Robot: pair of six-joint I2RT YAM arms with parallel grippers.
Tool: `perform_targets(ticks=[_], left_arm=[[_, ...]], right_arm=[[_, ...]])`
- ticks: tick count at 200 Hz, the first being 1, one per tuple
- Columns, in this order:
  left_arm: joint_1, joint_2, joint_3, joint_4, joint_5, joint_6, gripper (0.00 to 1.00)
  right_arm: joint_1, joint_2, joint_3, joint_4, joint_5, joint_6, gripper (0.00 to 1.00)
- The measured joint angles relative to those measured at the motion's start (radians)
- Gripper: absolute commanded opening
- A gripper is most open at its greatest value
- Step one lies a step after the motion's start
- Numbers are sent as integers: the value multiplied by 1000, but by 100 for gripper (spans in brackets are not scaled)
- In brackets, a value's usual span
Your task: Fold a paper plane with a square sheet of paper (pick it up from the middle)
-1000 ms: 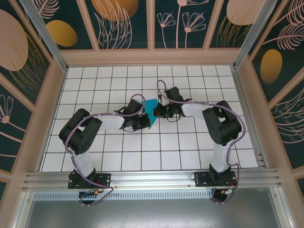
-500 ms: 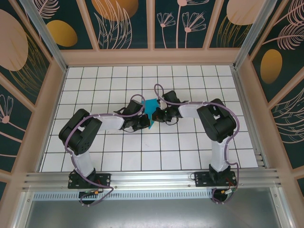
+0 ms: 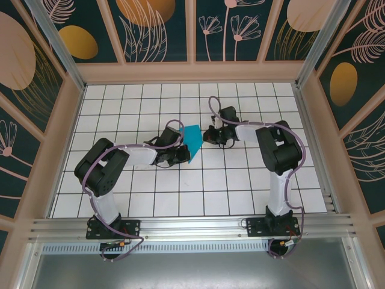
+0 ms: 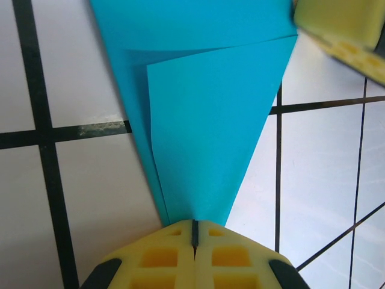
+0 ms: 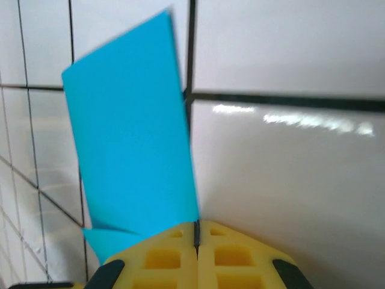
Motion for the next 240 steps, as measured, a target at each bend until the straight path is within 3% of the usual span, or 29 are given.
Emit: perform_targets(ticks=[50,117,240], left_arm=[[0,0,19,-34,-5,4,0],[0,0,43,-77,-23,17,0],[2,5,69,10,-13,17,0]], right_arm=[[0,-52,-17,2,47,0,0],[127,-55,-31,12,-19,12,0],[119,-4,-20,-2,-42,35,0]])
